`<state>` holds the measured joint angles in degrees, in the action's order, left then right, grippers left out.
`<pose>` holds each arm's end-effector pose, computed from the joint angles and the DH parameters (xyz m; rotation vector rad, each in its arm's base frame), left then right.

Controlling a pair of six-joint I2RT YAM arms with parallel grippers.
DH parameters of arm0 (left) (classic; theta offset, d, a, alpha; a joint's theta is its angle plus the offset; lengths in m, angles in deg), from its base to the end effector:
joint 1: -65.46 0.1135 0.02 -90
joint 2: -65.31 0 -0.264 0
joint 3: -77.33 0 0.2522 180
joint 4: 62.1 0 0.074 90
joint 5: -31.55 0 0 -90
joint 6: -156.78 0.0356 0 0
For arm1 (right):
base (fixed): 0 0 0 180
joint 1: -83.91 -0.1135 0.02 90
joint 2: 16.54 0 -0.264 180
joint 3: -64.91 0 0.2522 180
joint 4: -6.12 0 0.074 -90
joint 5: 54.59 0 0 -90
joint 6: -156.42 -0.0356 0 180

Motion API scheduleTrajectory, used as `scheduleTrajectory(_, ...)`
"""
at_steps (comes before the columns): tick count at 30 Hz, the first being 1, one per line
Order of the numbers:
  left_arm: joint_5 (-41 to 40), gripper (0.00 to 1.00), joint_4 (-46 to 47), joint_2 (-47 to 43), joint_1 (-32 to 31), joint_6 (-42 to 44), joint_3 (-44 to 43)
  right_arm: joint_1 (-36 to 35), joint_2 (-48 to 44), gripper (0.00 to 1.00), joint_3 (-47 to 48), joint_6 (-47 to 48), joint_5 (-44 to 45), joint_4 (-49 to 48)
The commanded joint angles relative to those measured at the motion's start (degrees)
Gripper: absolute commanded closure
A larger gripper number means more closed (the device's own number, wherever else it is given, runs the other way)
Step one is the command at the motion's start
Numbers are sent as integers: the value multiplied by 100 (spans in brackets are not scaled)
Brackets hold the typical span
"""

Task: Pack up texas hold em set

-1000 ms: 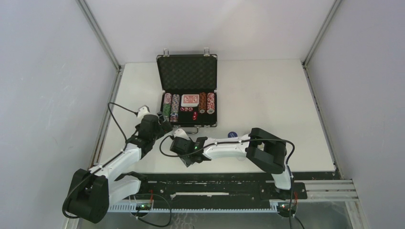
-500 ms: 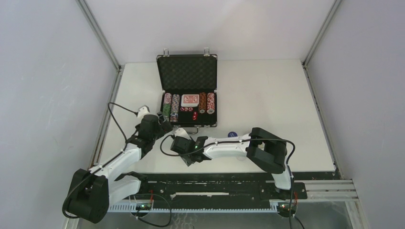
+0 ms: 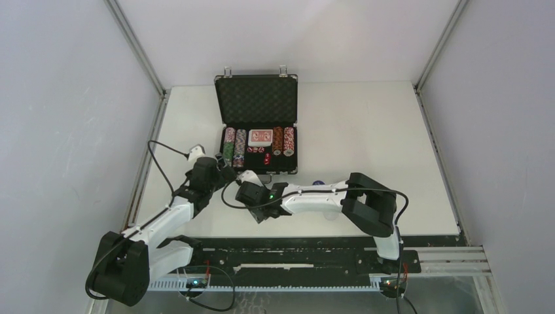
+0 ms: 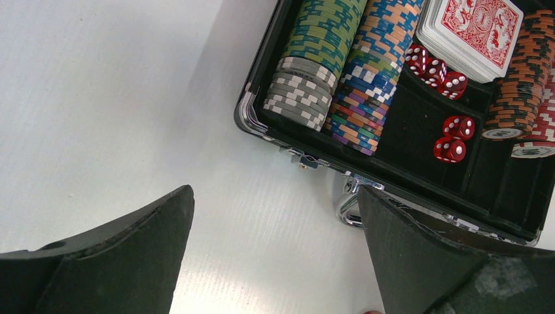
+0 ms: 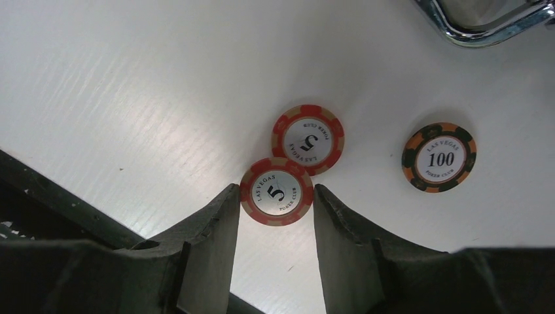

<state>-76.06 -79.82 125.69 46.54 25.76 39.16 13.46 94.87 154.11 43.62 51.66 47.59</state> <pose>0.1981 -0.0565 0.1784 -0.5864 2.1601 -0.2213 0.1425 0.3716 0.1670 -0.9776 2.4303 0.1882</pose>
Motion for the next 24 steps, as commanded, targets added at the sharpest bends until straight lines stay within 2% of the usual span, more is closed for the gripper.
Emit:
scheduleTrajectory(1,-23,1,169,-26,41,34,-283,147,-305,48,121,188,-9,-156)
scheduleTrajectory(10,-76,1,168,29,42,57,-294,458,-245,48,356,485,-56,-111)
scheduleTrajectory(24,-77,1,162,89,44,70,-311,436,64,48,652,516,-148,-54)
